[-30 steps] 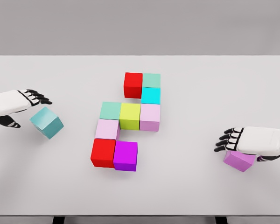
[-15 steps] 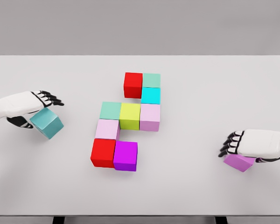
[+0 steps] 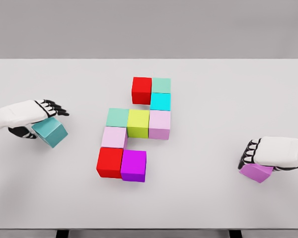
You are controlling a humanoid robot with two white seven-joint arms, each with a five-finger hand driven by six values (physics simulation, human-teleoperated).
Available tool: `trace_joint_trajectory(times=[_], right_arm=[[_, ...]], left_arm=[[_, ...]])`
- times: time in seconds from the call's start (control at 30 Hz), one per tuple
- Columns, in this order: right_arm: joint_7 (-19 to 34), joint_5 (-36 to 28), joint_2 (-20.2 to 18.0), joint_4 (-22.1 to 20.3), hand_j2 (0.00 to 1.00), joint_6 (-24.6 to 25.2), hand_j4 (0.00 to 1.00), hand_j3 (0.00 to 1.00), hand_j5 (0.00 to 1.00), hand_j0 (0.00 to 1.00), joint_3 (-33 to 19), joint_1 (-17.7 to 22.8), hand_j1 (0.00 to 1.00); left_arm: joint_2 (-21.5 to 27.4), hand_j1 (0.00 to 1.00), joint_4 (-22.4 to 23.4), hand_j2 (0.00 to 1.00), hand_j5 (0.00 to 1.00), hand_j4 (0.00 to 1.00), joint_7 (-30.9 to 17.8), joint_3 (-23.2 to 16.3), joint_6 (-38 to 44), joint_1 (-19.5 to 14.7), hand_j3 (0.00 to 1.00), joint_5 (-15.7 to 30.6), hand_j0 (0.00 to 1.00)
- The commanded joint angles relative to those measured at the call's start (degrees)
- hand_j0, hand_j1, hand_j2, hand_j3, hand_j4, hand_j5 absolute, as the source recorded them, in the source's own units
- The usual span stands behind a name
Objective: Assemble the squares on the desktop into the number 2
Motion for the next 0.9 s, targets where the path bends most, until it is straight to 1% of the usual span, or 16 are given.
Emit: trace_joint_trajectory(times=[0.0, 0.1, 0.23, 0.37, 0.53, 0.7, 0.87], right_arm=[[0.31, 0.67, -0.04, 0.04, 0.71, -0.13, 0.71, 0.71, 0.71, 0.71, -0.1, 0.0, 0.71], [1.02, 0.59, 0.05, 0.04, 0.67, -0.13, 0.67, 0.67, 0.67, 0.67, -0.19, 0.0, 0.67], [1.02, 0.5, 0.49, 0.04, 0.68, -0.13, 0.68, 0.68, 0.68, 0.68, -0.28, -0.09, 0.68], [1.11, 0.41, 0.67, 0.04, 0.68, -0.13, 0.68, 0.68, 0.68, 0.68, -1.95, -0.09, 0.68], [1.19, 0.41, 1.46, 0.04, 0.68, -0.13, 0.68, 0.68, 0.68, 0.68, -2.65, -0.35, 0.68], [1.37, 0.41, 3.04, 0.04, 0.68, -0.13, 0.68, 0.68, 0.68, 0.68, -3.27, -0.62, 0.68], [2.07, 0.41, 3.39, 0.04, 0.68, -0.13, 0.68, 0.68, 0.68, 0.68, -3.71, -0.7, 0.68]], left_arm=[[0.51, 1.0, -0.4, 1.0, 1.0, 1.0, 0.0, -0.35, 0.01, 0.0, 1.0, 0.37, 1.0], [1.03, 1.0, -1.1, 1.0, 1.0, 1.0, 0.0, -0.53, 0.01, -0.09, 1.0, 0.37, 1.0], [1.21, 1.0, -1.54, 1.0, 1.0, 1.0, 0.0, -0.62, 0.01, 0.0, 1.0, 0.28, 1.0], [1.3, 1.0, -2.59, 1.0, 1.0, 1.0, 0.0, -0.79, 0.01, 0.0, 1.0, 0.37, 1.0], [1.39, 1.0, -2.59, 1.0, 1.0, 1.0, 0.0, -0.79, 0.01, -0.09, 1.0, 0.45, 1.0], [1.74, 1.0, -2.59, 1.0, 1.0, 1.0, 0.0, -0.79, 0.01, -0.18, 1.0, 0.54, 1.0], [1.82, 1.0, -2.59, 1.0, 1.0, 1.0, 0.0, -0.79, 0.01, -0.44, 1.0, 0.54, 1.0]])
